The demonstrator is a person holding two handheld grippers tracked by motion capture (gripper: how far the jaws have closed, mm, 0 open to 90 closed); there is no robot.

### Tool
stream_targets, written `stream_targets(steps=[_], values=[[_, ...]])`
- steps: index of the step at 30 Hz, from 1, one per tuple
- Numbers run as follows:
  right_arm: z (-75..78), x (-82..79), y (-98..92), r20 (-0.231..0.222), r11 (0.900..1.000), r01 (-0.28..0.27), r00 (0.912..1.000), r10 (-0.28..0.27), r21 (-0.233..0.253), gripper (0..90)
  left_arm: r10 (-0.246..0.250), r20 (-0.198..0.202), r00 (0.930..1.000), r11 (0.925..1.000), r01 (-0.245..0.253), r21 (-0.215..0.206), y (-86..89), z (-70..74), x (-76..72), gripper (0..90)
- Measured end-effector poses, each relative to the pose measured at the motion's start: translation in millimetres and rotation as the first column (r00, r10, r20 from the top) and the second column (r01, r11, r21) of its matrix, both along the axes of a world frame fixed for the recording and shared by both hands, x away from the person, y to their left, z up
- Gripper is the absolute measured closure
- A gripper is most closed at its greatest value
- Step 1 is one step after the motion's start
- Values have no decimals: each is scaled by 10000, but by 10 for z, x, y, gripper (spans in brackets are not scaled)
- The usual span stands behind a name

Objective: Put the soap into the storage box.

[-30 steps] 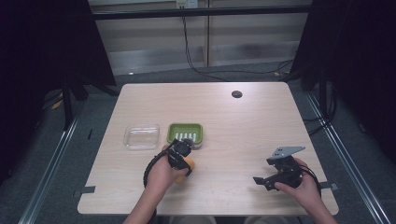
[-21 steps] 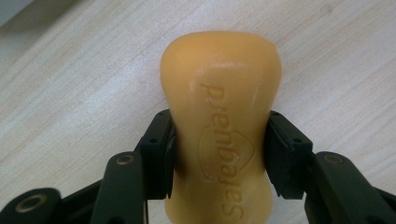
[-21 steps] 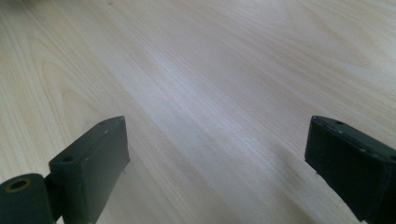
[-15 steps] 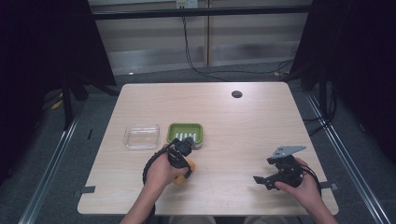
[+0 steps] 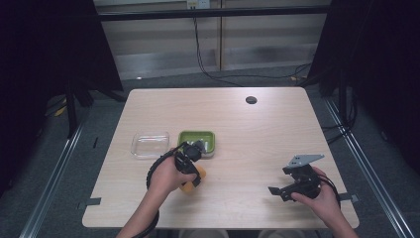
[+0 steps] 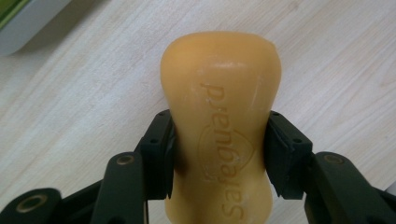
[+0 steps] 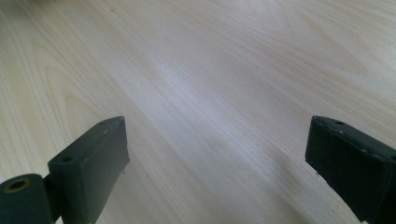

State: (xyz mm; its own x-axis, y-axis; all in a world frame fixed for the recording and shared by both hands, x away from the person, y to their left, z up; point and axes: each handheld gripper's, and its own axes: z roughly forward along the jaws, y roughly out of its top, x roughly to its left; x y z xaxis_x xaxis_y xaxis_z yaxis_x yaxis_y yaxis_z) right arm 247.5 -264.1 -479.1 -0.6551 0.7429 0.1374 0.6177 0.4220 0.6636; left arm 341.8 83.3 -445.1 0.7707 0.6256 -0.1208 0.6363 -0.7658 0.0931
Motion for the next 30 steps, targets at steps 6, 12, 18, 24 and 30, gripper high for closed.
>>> stream_targets(steps=[6, 12, 18, 24, 30], values=[[-3, 1, -1, -21, 9999, 29, 10000, -29, 106, 47, -222, 12, 9998, 9998, 222, 18, 29, 29, 19, 499], [-3, 4, 4, 9, 9999, -96, 10000, 96, 90, 38, -689, 58, 9976, 9974, 688, 205, 43, 47, 52, 499], [-3, 3, 7, 37, 9998, -140, 9999, 139, 143, 29, -829, -53, 9965, 9964, 829, 170, 53, 91, 79, 499], [-1, 3, 2, 29, 9998, -147, 9999, 147, 115, 26, -1225, 273, 9921, 9918, 1214, 397, 72, 143, 126, 499], [-4, 1, 12, 21, 9998, -115, 9999, 114, 177, 26, -1303, 279, 9911, 9909, 1293, 370, 77, 154, 162, 499]])
